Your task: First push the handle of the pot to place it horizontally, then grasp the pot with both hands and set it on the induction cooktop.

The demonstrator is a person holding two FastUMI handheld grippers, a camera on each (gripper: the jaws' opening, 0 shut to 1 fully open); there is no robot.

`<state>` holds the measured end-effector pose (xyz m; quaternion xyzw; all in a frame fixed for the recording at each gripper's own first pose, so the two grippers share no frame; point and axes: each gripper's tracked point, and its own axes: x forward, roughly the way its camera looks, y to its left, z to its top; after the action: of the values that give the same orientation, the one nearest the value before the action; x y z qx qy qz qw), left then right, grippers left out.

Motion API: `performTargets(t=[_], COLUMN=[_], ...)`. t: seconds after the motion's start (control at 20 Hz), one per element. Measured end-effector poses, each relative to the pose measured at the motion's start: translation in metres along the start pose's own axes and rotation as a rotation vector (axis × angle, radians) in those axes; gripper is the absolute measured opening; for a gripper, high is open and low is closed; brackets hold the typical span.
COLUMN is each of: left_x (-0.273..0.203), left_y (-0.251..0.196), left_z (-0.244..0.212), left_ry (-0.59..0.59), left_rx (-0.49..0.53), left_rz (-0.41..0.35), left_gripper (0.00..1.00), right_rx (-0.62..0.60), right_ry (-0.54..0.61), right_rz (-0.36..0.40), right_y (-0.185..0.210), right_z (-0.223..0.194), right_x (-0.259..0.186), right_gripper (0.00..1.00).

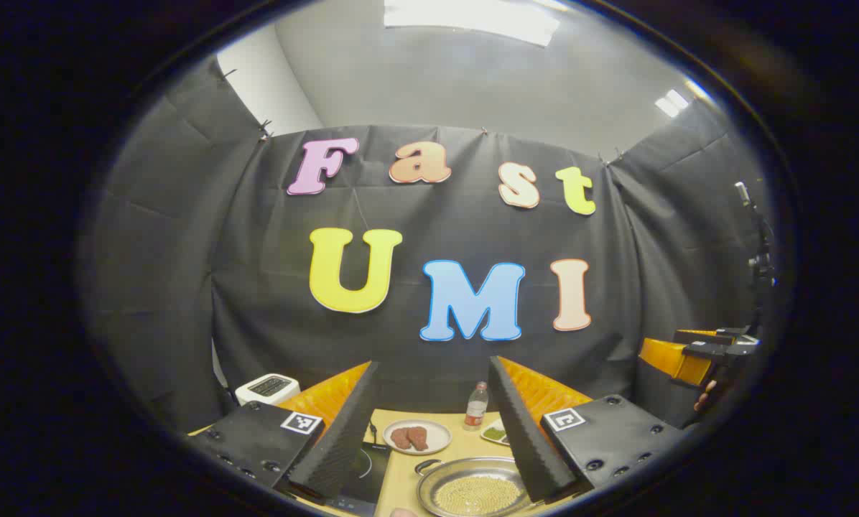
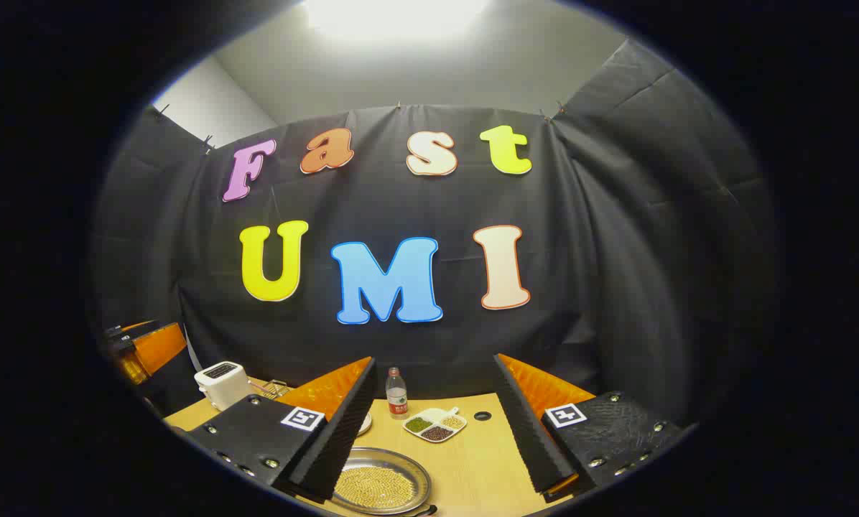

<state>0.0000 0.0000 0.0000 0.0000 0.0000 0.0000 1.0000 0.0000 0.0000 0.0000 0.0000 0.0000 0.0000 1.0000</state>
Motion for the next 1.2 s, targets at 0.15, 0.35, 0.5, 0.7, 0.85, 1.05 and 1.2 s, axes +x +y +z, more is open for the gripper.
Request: performTargets(t=[0.15,0.35,0.5,0.7,0.85,1.05,1.2], left_x=[0.006,0.011,0.015,0.018,0.025,0.032,0.035], left_y=[0.010,0.026,0.032,0.032,0.027,0.028,0.026], left_z=[0.008,0.012,0.007,0.006,0.000,-0.007,-0.015], left_ry=[-0.020,-0.032,-0.019,-0.016,-0.008,-0.007,-0.005], left_rx=[-0.003,-0.013,-0.013,-0.001,0.009,-0.002,-0.007], left_rz=[-0.030,-0.062,-0.085,-0.103,-0.103,-0.070,-0.053], left_gripper=[0.99,0.99,0.99,0.94,0.94,0.94,0.96], right_rx=[-0.014,-0.020,-0.024,-0.023,-0.023,-0.029,-0.035], right_ry=[-0.013,-0.028,-0.026,-0.014,0.015,0.067,0.111], right_rz=[-0.013,-0.028,-0.031,-0.018,-0.004,0.020,0.056], right_y=[0.014,0.035,0.047,0.059,0.059,0.051,0.049], right_z=[0.004,0.006,0.002,-0.005,-0.017,-0.040,-0.061], right_x=[-0.001,-0.002,-0.004,-0.003,0.004,0.011,0.014], right_gripper=[0.96,0.96,0.96,0.96,0.96,0.96,0.96])
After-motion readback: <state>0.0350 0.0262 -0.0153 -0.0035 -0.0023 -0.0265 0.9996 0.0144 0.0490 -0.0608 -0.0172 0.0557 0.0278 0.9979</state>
